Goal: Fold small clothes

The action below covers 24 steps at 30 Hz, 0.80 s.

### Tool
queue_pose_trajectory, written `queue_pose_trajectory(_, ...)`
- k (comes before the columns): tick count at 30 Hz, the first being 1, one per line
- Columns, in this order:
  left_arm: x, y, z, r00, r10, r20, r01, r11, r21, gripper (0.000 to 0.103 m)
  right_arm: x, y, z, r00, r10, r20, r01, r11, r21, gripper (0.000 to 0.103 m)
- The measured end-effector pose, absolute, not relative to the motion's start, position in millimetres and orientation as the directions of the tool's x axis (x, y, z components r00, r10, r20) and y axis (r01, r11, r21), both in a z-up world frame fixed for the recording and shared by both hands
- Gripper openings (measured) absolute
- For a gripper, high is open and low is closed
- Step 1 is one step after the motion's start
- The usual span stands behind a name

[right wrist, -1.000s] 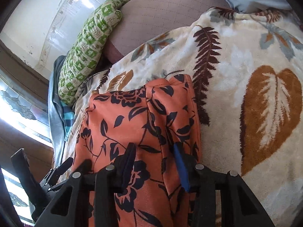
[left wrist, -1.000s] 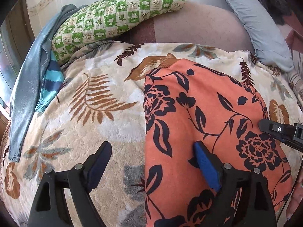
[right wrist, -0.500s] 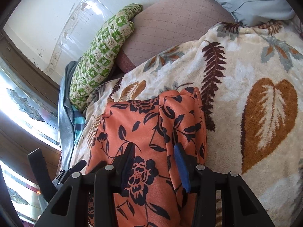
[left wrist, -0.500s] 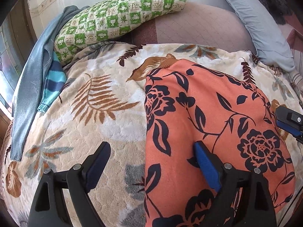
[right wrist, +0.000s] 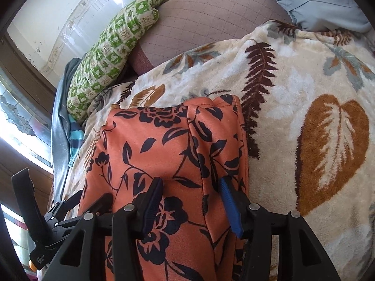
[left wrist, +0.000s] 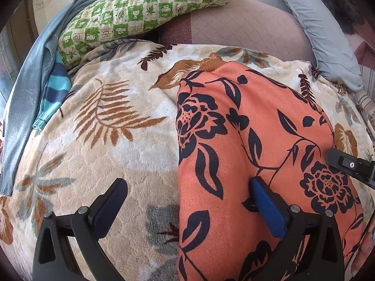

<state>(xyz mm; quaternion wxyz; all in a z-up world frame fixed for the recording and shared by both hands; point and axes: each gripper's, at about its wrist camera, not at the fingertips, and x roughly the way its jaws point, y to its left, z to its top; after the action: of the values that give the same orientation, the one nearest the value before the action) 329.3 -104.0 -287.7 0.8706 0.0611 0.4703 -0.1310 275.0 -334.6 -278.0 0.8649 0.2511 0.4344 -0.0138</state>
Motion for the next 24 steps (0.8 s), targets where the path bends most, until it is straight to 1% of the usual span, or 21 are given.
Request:
queue_pose_trajectory(3,323.8,-96.9,-280.6,0.512,-0.18,-0.84,0.251,0.967,-0.055,0.103,262.7,-337.5,-265.8,0.66,0.204,-0.723,0.247,0.85,0.466,0.055)
queue_pose_trajectory(6,312.6,-84.2,-271.7,0.497,-0.201,-0.844,0.209,0.972,-0.109,0.103,243.3,-332.9,-246.8,0.702,0.234,-0.673,0.206,0.838,0.506,0.055)
queue_pose_trajectory(9,297.2,-71.7,-258.5,0.532,-0.183,-0.827,0.166,0.98,-0.11,0.103,221.7,-321.7,-232.2,0.717,0.258,-0.648,0.167,0.838,0.519,0.055)
queue_pose_trajectory(12,280.4,-63.8,-261.3,0.52,-0.156,-0.84,0.152,0.984,-0.089,0.103,212.3,-316.9,-239.9,0.686,0.254,-0.681,0.206,0.831,0.517,0.055)
queue_pose_trajectory(13,274.2,-62.8,-268.2,0.5,-0.157,-0.852,0.156,0.984,-0.09,0.103,213.1,-317.1,-249.1,0.658,0.25,-0.71,0.24,0.824,0.513,0.055)
queue_pose_trajectory(15,265.2,-64.8,-291.2,0.417,-0.161,-0.895,0.18,0.979,-0.092,0.103,217.2,-319.9,-277.0,0.556,0.237,-0.797,0.334,0.814,0.475,0.055)
queue_pose_trajectory(16,261.8,-64.5,-300.5,0.387,-0.173,-0.906,0.178,0.978,-0.11,0.103,216.4,-323.3,-289.4,0.534,0.257,-0.806,0.358,0.794,0.491,0.056)
queue_pose_trajectory(18,255.0,-59.6,-296.1,0.416,-0.181,-0.891,0.152,0.98,-0.128,0.103,207.0,-329.1,-287.7,0.577,0.267,-0.772,0.371,0.756,0.539,0.056)
queue_pose_trajectory(22,226.5,-55.9,-265.1,0.55,-0.132,-0.824,0.162,0.985,-0.049,0.103,175.6,-324.4,-263.9,0.659,0.231,-0.716,0.341,0.756,0.558,0.056)
queue_pose_trajectory(24,210.2,-48.3,-251.6,0.592,-0.14,-0.794,0.149,0.987,-0.063,0.103,160.3,-321.7,-252.4,0.694,0.217,-0.686,0.319,0.761,0.564,0.056)
